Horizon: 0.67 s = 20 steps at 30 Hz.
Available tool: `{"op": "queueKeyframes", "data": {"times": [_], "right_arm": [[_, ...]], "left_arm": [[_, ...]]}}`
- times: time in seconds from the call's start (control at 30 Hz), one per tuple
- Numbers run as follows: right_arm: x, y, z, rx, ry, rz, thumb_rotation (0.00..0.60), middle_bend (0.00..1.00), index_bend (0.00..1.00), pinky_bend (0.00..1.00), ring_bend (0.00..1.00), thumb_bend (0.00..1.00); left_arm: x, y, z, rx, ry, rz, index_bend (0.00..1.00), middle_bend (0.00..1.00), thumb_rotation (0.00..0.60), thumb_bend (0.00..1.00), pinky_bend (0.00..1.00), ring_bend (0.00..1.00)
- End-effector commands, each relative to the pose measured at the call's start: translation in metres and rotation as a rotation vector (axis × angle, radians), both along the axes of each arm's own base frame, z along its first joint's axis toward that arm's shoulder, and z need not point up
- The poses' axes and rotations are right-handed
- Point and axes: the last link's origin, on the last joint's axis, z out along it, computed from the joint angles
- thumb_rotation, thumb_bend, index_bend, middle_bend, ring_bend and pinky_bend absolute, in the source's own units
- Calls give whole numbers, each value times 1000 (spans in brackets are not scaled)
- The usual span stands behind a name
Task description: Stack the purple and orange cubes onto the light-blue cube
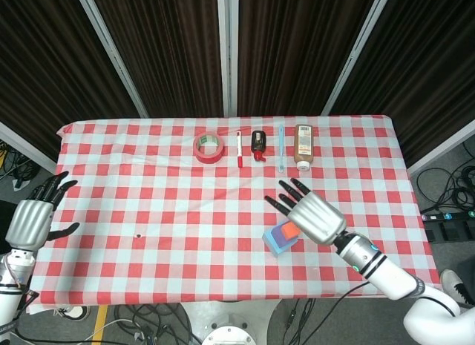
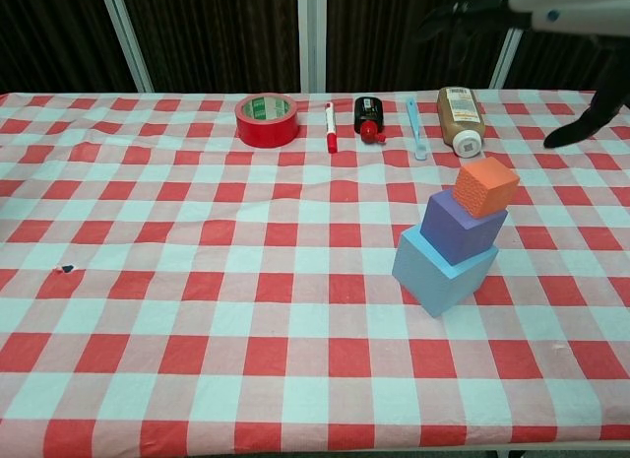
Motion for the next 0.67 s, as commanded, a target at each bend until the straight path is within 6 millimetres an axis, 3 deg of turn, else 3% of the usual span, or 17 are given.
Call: {"op": "queueKeyframes", "data": {"times": [0.03, 0.23, 0.43, 0.67], "right_arm": [[-38, 2, 33, -258, -18, -101, 600, 194, 0, 133, 24, 5], [-101, 7, 34, -475, -36, -327, 600, 121, 0, 76, 0, 47], [-155, 10, 17, -553, -106, -490, 600, 92, 0, 71, 0, 66], [-175, 11, 5, -586, -161, -508, 600, 90, 0, 70, 0, 81]], "left_arm": [[1, 0, -1, -1, -1, -1, 228, 190, 600, 204, 237, 132], [2, -1, -1, -2, -4, -6, 228, 190, 600, 204, 237, 132], [2, -1, -1, 0, -11, -10, 228, 190, 600, 204, 237, 132], [0, -5, -2, -1, -12, -3, 228, 190, 600, 204, 237, 131]]}}
